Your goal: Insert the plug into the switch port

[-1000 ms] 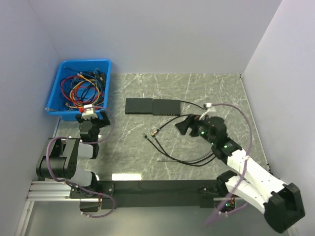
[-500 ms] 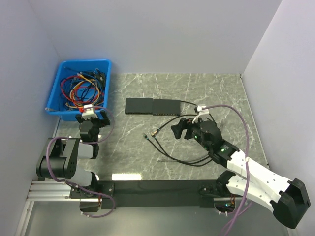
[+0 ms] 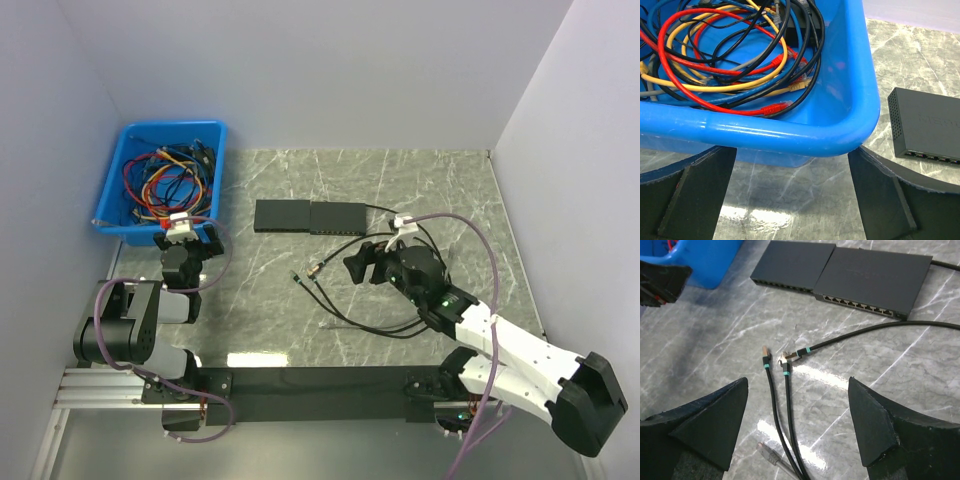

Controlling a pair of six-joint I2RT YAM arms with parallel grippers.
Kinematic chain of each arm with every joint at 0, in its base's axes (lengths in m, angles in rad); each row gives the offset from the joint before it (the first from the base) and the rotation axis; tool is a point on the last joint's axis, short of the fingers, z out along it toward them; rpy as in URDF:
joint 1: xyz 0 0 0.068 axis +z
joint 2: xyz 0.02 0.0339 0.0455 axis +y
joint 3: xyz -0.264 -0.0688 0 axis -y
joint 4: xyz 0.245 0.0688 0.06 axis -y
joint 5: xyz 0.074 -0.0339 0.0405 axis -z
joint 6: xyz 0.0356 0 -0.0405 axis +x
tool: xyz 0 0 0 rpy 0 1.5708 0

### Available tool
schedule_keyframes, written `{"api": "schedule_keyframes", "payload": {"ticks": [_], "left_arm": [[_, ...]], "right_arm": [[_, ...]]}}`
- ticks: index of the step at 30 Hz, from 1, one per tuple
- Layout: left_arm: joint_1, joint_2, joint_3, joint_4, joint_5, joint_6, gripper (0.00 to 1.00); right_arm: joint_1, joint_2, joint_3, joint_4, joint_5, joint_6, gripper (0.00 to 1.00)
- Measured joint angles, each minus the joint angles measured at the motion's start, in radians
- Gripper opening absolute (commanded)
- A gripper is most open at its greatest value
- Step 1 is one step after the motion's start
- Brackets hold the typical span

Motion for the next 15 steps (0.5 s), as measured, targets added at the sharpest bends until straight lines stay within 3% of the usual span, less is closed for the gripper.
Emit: {"api": "schedule_keyframes", "payload": {"ticks": [15], "left_arm": [[0.0,0.0,0.0,0.0,0.0,0.0,0.99]], "right_arm": [[0.011,-0.039,-0.019,-0.003,0.002,0.008,0.86]]}}
